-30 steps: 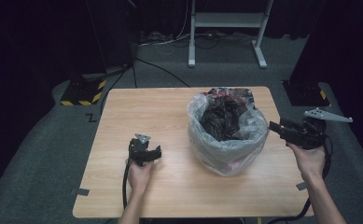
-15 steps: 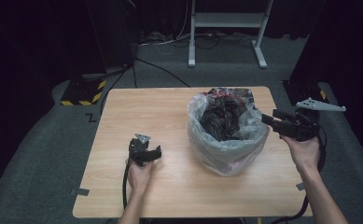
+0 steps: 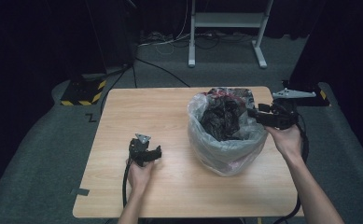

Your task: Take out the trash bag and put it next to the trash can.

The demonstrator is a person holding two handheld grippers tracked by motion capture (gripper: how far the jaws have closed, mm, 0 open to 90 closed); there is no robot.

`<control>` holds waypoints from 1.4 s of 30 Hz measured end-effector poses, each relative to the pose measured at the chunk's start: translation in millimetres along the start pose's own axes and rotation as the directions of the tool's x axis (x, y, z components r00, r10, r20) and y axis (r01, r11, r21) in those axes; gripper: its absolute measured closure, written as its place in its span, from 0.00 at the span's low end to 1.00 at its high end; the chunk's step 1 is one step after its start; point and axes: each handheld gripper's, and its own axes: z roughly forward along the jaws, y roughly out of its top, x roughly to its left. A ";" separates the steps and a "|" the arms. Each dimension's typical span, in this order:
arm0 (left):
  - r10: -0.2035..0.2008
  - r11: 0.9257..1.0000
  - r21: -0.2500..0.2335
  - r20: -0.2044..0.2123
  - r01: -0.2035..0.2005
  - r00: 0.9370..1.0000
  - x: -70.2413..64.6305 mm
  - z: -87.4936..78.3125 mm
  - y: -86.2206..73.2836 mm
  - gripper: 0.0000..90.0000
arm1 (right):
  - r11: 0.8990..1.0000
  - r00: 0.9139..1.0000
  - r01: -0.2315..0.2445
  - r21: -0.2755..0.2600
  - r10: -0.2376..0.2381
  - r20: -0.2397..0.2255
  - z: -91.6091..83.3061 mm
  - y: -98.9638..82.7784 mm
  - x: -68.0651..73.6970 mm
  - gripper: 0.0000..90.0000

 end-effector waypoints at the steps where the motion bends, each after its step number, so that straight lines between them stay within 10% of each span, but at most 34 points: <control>1: 0.000 1.000 0.000 0.000 0.000 1.000 0.0 0.0 0.0 0.24 | 1.000 1.000 0.000 0.007 0.000 0.001 1.6 0.2 -0.4 0.56; 13: -0.011 1.000 0.007 0.027 0.011 1.000 -0.7 -1.0 0.8 0.24 | 0.997 0.999 0.037 0.064 -0.036 -0.020 15.3 -1.1 -2.3 0.97; 28: -0.059 0.996 -0.047 0.208 0.070 0.976 -2.3 -16.8 6.9 0.27 | 0.997 0.999 0.037 0.064 -0.035 -0.034 18.1 -3.3 -4.1 0.99; 37: -0.011 0.991 -0.122 0.321 0.053 0.947 -17.3 -60.4 42.8 0.26 | 0.997 0.998 0.036 0.063 -0.033 -0.043 18.1 -5.1 -5.2 0.99; 42: 0.007 0.989 -0.141 0.340 0.044 0.941 -23.0 -67.8 59.1 0.24 | 0.997 0.998 0.037 0.064 -0.034 -0.047 18.1 -5.2 -5.3 0.99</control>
